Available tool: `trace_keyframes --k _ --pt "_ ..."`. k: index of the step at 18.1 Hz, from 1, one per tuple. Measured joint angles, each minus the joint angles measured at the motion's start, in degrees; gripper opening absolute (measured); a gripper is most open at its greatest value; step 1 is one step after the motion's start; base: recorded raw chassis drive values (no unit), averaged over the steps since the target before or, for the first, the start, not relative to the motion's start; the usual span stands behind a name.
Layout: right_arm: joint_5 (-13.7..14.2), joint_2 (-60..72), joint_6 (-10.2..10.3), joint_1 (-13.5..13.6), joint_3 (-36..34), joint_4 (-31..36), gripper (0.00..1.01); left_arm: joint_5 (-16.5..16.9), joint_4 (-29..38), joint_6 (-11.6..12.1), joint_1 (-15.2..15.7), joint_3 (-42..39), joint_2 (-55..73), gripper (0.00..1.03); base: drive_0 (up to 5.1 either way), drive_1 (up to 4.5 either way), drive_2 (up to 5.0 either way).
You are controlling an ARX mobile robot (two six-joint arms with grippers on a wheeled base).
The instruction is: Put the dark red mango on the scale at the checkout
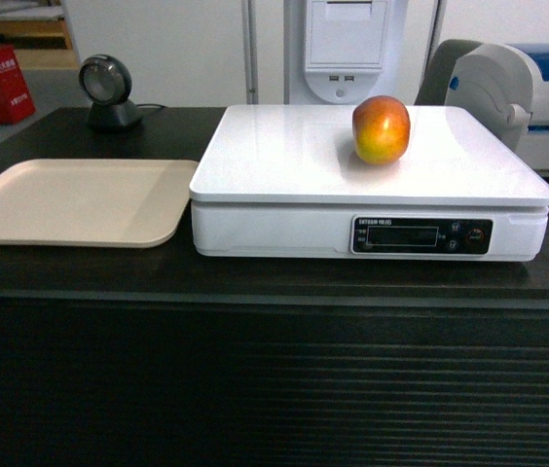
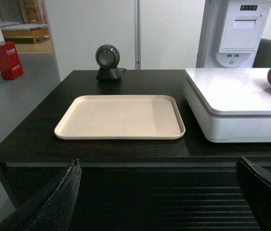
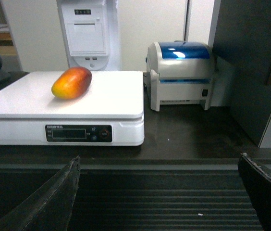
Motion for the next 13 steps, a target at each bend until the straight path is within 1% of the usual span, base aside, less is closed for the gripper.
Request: trace_keyframes --k 13 --pt "0.02 0.0 0.02 0.0 0.0 -0.15 0.98 0.0 -0.15 0.0 0.0 0.0 0.0 0.98 0.0 0.0 0.0"
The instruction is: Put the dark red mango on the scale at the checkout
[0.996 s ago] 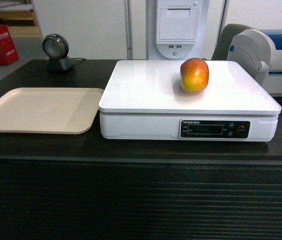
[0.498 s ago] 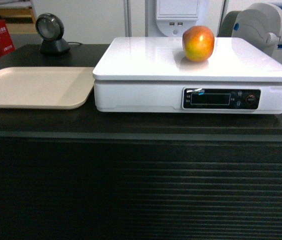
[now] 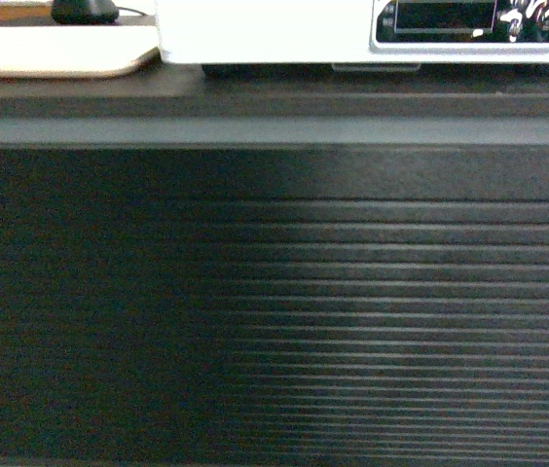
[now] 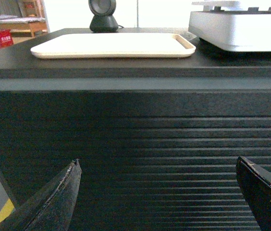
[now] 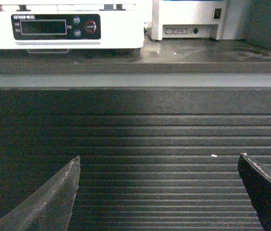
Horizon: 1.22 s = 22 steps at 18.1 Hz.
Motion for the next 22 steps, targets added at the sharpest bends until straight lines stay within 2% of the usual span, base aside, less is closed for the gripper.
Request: trace_keyframes --k 22 --pt "-0.02 0.0 -0.02 0.0 0.0 -0.04 0.98 0.0 -0.15 0.17 0.0 0.0 0.0 0.98 0.0 0.0 0.0"
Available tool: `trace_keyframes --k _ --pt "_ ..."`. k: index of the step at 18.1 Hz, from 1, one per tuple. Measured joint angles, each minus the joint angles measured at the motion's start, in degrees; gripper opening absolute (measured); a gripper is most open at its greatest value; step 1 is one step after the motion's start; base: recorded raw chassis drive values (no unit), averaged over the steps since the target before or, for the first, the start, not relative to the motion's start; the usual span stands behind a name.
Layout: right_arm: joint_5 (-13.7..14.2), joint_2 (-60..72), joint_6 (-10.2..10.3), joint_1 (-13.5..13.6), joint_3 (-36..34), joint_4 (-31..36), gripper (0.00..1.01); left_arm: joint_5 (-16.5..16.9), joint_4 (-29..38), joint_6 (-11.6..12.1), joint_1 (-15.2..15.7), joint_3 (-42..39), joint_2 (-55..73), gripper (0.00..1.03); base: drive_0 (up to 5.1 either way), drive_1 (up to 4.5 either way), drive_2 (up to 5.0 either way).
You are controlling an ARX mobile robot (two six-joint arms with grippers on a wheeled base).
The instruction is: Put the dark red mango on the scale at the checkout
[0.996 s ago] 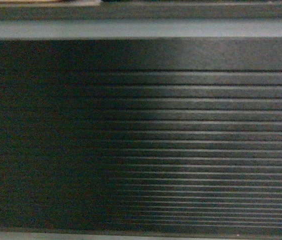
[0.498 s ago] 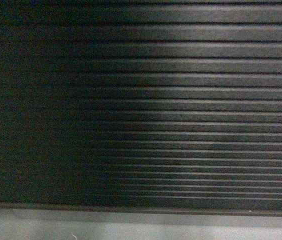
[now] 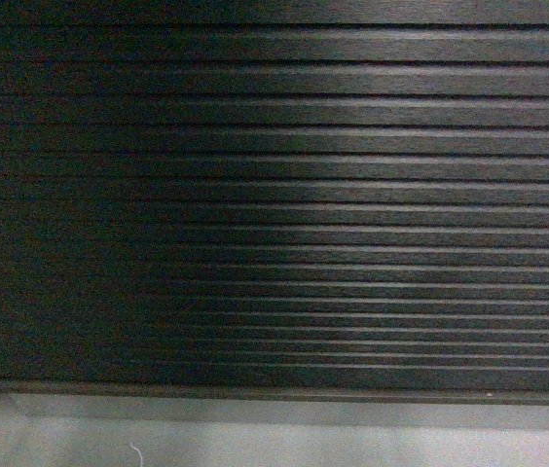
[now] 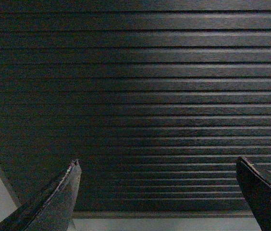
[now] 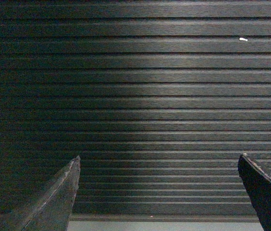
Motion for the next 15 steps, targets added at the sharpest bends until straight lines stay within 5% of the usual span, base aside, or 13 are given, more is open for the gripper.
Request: trace_keyframes --k 15 --pt "0.02 0.0 0.0 0.0 0.0 0.0 0.98 0.0 0.0 0.0 0.0 0.0 0.0 0.98 0.0 0.0 0.0"
